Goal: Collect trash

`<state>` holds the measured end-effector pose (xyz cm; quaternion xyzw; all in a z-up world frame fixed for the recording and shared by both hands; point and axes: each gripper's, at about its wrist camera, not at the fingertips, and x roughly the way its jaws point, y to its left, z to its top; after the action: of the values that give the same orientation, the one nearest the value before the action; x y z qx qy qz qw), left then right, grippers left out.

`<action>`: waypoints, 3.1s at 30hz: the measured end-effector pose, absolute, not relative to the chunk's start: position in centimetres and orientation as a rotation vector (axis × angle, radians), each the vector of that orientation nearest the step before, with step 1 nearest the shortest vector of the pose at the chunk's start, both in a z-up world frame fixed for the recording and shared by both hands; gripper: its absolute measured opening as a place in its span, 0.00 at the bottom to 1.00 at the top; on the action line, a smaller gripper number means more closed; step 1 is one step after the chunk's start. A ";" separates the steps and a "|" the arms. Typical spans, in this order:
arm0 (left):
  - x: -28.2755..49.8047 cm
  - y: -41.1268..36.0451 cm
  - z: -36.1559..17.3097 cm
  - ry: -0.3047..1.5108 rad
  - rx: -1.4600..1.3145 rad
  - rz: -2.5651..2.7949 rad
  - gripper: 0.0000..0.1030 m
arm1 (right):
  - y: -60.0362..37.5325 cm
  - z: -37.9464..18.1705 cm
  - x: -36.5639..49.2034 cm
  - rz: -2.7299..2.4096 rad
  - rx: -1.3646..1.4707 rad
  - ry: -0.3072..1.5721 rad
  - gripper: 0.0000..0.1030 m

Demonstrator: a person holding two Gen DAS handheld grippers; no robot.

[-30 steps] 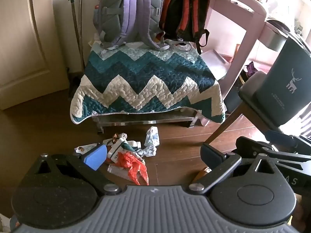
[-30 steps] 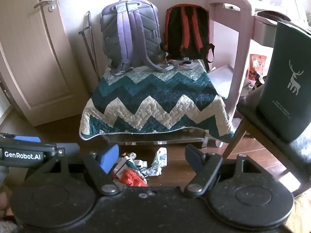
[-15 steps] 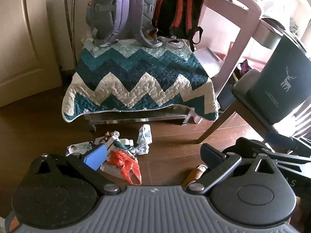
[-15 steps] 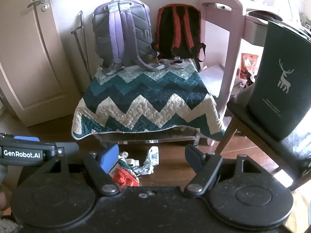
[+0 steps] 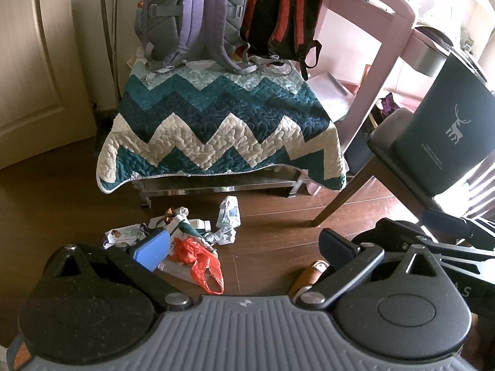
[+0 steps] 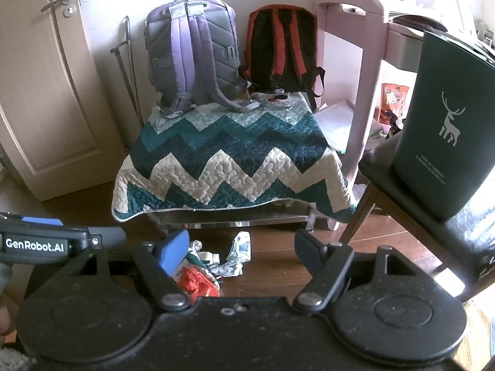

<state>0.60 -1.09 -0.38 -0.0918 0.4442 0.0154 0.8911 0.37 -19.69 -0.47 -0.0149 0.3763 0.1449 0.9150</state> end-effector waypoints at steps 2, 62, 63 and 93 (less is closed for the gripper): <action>0.6 -1.1 -0.4 0.922 -0.191 0.031 1.00 | -19.7 -0.5 0.3 0.298 -0.033 0.774 0.73; 8.2 5.6 -5.3 0.921 -0.271 0.065 1.00 | -17.0 -4.7 8.6 0.356 -0.096 0.861 0.73; 9.1 6.7 -5.8 0.918 -0.271 0.087 1.00 | -16.8 -5.4 9.7 0.361 -0.085 0.878 0.73; 22.2 30.5 -38.1 1.246 -0.240 0.189 1.00 | 0.9 -32.5 25.4 0.778 -0.370 1.234 0.72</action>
<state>22.15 30.48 -38.09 -0.1118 0.5811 0.0883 0.8013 25.44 0.89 -32.53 -0.1681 0.5602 0.3534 0.7301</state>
